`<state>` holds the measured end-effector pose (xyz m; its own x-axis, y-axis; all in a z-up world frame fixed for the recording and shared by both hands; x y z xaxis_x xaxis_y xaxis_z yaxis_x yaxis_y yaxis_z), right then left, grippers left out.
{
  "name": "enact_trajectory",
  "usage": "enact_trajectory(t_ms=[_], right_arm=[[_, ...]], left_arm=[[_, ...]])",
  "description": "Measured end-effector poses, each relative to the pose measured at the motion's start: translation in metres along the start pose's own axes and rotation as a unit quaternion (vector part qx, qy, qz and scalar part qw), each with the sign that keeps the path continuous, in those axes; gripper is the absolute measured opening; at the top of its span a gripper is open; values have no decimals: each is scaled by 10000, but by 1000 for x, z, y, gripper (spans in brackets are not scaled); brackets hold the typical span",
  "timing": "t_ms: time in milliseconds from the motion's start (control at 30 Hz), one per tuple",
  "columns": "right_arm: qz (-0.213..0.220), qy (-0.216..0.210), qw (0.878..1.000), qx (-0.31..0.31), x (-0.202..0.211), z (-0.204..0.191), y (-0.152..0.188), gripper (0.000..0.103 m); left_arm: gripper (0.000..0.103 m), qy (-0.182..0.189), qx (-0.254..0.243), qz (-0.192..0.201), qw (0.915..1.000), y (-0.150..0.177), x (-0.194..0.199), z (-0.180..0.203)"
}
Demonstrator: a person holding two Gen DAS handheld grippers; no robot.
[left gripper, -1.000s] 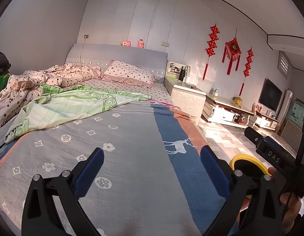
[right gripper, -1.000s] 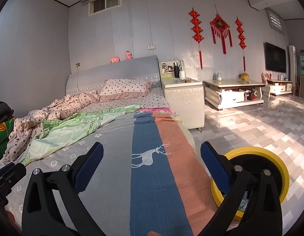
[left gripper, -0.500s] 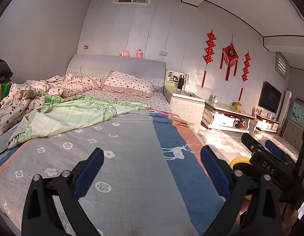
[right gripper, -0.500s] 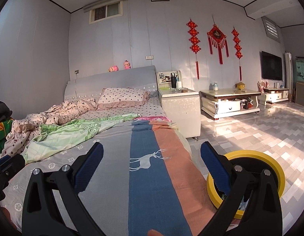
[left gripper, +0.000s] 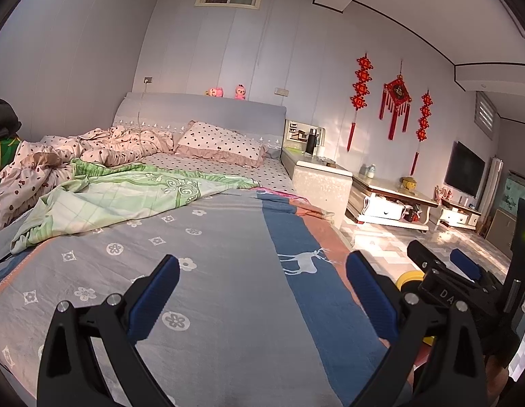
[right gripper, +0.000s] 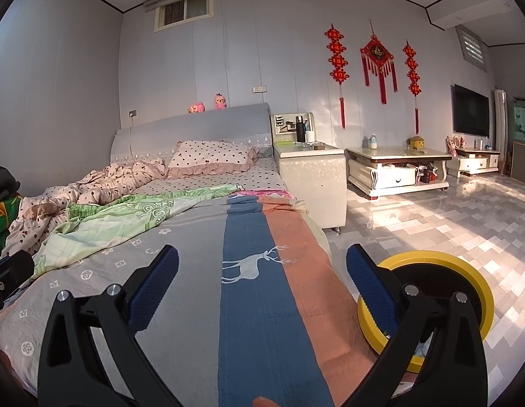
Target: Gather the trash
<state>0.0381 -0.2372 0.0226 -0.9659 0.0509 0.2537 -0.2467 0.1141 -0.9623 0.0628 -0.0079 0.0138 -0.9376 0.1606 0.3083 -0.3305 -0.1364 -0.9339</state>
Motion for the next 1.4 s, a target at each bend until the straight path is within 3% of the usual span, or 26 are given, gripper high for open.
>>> enact_trajectory(t_ms=[1400], right_arm=[[-226,12,9997,-49,-13,3,10,95]], left_arm=[[95,61,9,-32,10000,2,-3,1]])
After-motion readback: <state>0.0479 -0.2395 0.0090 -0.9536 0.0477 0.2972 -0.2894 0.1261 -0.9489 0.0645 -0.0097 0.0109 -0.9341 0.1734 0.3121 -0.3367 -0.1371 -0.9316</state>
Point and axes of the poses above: each gripper's, at about its wrist camera, not at the fingertips, and x roughly against the way its jaws point, z to its right, y to its underside, the point moved 3 cm from there along -x, roughly the way its jaws point, and after that the axes turned 2 degrees about z, right-handed, at the moved point
